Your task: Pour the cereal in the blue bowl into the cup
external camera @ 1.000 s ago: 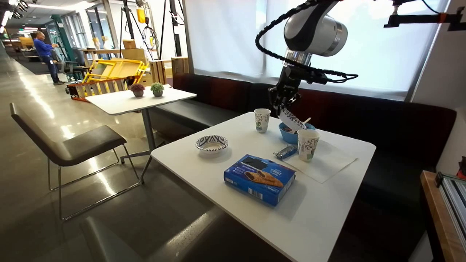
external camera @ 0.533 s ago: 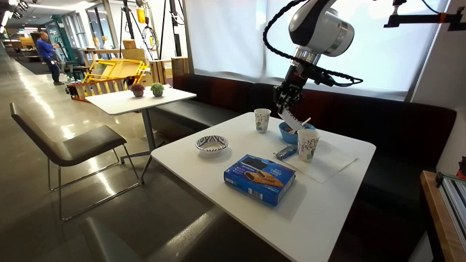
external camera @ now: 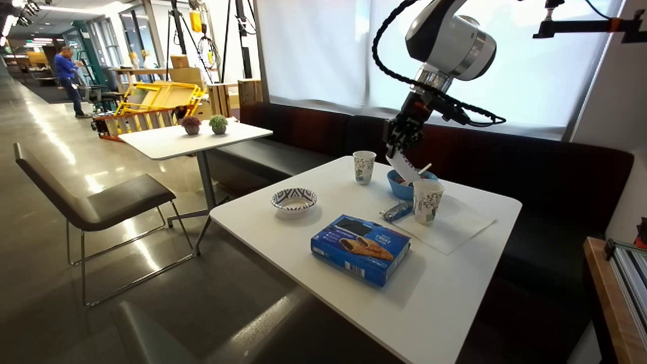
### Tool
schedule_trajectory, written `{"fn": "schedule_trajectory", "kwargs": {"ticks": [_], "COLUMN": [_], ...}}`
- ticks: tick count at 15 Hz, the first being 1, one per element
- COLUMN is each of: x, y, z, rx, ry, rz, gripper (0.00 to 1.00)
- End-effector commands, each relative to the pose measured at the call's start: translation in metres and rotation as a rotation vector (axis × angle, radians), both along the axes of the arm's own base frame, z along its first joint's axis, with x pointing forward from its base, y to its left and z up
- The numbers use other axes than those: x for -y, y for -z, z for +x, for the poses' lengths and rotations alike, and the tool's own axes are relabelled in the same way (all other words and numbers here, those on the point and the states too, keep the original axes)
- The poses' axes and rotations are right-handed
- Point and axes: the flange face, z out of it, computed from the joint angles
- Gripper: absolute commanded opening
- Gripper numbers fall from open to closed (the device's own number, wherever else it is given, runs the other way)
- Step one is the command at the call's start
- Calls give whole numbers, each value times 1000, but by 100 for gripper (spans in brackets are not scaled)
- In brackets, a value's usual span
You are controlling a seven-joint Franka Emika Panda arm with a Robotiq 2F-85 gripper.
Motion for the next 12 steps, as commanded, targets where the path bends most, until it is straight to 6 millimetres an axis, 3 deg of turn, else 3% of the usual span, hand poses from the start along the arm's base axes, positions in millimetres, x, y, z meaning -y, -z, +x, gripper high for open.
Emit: {"fn": "schedule_trajectory", "kwargs": {"ticks": [1, 2, 12], "x": [0, 1, 2], "y": [-1, -1, 0], "z": [-1, -1, -8], "rx": [6, 8, 7], "ry": [-9, -12, -2], "rz": [6, 7, -6], "gripper": [1, 6, 1]}}
